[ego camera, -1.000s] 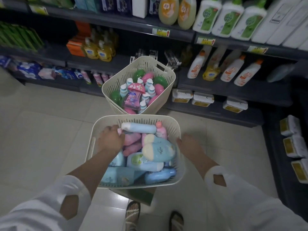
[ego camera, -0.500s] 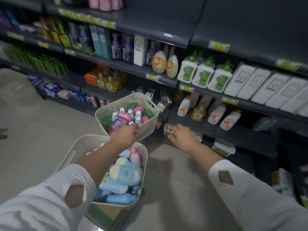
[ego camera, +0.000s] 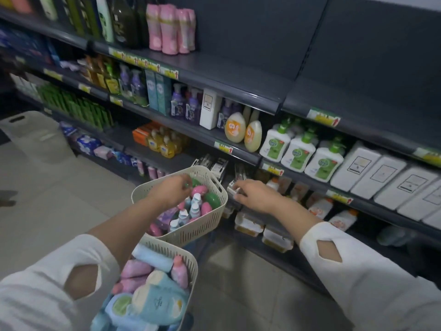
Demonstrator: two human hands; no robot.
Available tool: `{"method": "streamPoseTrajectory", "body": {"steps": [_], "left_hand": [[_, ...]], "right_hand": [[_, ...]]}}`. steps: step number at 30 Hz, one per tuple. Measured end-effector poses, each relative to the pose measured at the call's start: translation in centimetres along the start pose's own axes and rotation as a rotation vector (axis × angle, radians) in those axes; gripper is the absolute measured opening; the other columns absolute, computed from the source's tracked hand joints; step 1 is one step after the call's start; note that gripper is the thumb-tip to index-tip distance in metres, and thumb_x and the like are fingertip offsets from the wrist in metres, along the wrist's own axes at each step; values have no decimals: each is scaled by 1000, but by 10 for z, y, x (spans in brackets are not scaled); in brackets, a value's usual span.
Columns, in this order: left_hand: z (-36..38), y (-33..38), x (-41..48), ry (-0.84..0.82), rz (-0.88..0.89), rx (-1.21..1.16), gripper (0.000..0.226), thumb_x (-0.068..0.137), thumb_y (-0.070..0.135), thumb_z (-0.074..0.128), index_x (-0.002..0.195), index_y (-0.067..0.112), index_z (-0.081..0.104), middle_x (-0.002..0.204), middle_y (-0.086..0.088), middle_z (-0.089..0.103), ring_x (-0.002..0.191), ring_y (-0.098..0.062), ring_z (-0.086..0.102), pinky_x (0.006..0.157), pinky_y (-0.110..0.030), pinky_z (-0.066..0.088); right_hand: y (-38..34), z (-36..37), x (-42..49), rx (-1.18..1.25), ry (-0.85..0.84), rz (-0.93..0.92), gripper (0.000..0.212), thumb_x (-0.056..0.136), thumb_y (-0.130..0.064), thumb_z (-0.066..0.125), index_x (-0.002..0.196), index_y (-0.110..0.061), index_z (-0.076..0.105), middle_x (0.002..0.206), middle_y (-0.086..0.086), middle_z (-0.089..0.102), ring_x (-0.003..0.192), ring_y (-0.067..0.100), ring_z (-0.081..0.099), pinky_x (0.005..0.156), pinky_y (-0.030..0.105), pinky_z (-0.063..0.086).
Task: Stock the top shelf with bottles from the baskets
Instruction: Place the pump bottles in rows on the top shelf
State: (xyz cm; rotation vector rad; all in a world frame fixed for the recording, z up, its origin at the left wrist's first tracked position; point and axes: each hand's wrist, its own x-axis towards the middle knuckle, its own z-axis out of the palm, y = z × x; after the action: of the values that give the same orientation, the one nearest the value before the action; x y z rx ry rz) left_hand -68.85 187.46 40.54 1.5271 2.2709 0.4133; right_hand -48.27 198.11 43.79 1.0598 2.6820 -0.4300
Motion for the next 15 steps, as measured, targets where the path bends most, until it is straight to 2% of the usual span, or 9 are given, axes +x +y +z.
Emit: {"method": "streamPoseTrajectory", "body": {"steps": [4, 7, 11, 15], "left_hand": [[-7, 4, 36, -4, -13, 5, 27, 95, 26, 49, 119, 17, 56, 118, -7, 63, 92, -18, 57, 74, -26, 43], [-10, 2, 52, 4, -47, 0, 27, 94, 28, 50, 118, 18, 56, 116, -7, 63, 98, -21, 59, 81, -30, 48], [-13, -7, 67, 9, -142, -31, 26, 94, 29, 50, 116, 17, 56, 118, -6, 62, 100, -21, 59, 85, -32, 49], [-14, -10, 70, 56, -260, -59, 26, 96, 24, 48, 118, 12, 56, 119, -10, 61, 104, -24, 58, 80, -29, 43]], "right_hand": [[10, -23, 35, -31, -17, -48, 38, 97, -38, 46, 131, -20, 46, 122, 7, 52, 108, 25, 54, 89, 41, 48], [20, -34, 58, -22, -29, -84, 36, 97, -36, 46, 129, -20, 48, 121, 6, 53, 108, 24, 54, 90, 40, 47], [32, -46, 95, -48, -55, -162, 36, 97, -36, 48, 128, -18, 50, 121, 6, 54, 109, 23, 53, 89, 37, 46], [43, -53, 134, -77, -62, -264, 37, 96, -35, 49, 129, -18, 50, 125, 7, 54, 109, 25, 55, 90, 38, 46]]}}
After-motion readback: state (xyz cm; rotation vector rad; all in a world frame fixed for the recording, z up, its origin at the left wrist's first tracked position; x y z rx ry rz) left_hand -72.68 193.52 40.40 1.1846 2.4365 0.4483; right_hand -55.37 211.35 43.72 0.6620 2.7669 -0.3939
